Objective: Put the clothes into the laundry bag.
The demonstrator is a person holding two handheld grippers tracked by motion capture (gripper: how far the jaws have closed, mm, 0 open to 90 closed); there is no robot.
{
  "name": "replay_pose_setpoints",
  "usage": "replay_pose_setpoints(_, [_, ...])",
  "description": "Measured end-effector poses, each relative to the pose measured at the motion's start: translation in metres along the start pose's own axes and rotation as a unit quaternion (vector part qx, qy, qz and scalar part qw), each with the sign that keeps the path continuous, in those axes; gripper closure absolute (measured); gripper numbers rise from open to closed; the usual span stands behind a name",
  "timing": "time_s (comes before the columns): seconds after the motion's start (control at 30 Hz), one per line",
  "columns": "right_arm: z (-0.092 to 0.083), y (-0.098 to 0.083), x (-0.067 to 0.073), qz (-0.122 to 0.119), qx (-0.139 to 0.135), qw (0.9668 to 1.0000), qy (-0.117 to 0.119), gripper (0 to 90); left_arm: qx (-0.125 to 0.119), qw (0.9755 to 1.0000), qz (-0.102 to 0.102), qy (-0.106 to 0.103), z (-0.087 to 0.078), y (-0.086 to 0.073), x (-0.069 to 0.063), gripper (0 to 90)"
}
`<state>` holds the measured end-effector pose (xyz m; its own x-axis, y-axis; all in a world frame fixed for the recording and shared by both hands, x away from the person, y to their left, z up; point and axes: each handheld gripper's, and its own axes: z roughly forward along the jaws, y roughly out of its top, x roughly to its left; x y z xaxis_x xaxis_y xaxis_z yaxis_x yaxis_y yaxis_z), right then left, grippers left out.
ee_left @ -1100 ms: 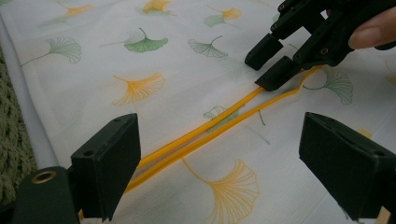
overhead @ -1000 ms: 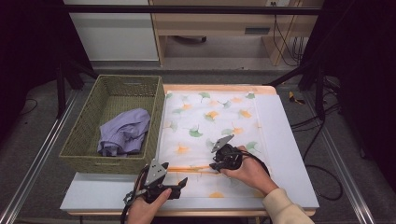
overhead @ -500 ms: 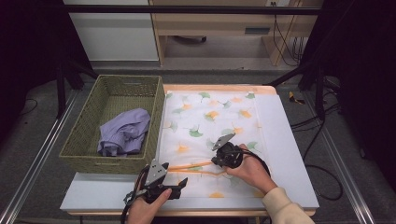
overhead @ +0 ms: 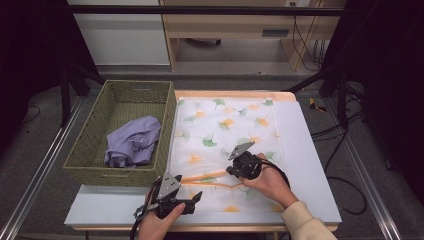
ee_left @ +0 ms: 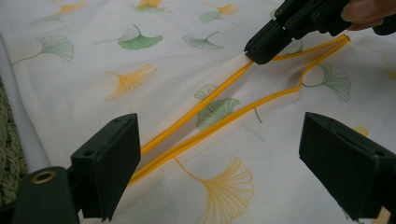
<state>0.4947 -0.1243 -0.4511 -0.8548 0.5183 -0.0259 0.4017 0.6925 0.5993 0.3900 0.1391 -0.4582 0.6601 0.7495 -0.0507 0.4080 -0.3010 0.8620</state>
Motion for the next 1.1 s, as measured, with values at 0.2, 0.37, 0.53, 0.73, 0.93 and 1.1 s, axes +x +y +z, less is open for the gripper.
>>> replay_pose_setpoints(0.2, [0.0,0.0,0.001,0.0,-0.005,1.0,-0.001,88.5,-0.001,1.0,0.0,0.001,-0.001,0.0,0.001,12.6])
replay_pose_setpoints(0.37, [-0.002,0.0,0.001,-0.001,-0.008,1.0,-0.003,88.4,-0.002,1.0,0.0,0.002,-0.002,0.001,0.0,12.5])
replay_pose_setpoints(0.53, [-0.003,0.0,0.002,-0.004,-0.01,0.9999,-0.004,88.4,-0.003,1.0,0.003,0.002,-0.003,0.002,-0.001,12.5])
replay_pose_setpoints(0.73, [-0.006,0.0,0.003,-0.003,-0.015,0.9999,-0.006,88.4,-0.008,1.0,0.001,0.004,-0.007,0.007,0.0,12.1])
replay_pose_setpoints(0.93, [-0.009,0.0,0.004,-0.007,-0.024,0.9997,-0.006,88.4,-0.007,0.9999,0.003,-0.007,-0.011,0.017,-0.004,11.9])
replay_pose_setpoints(1.1, [-0.013,0.001,0.003,0.007,-0.031,0.9995,-0.005,88.5,-0.007,0.9998,0.0,-0.019,-0.014,0.03,-0.008,11.8])
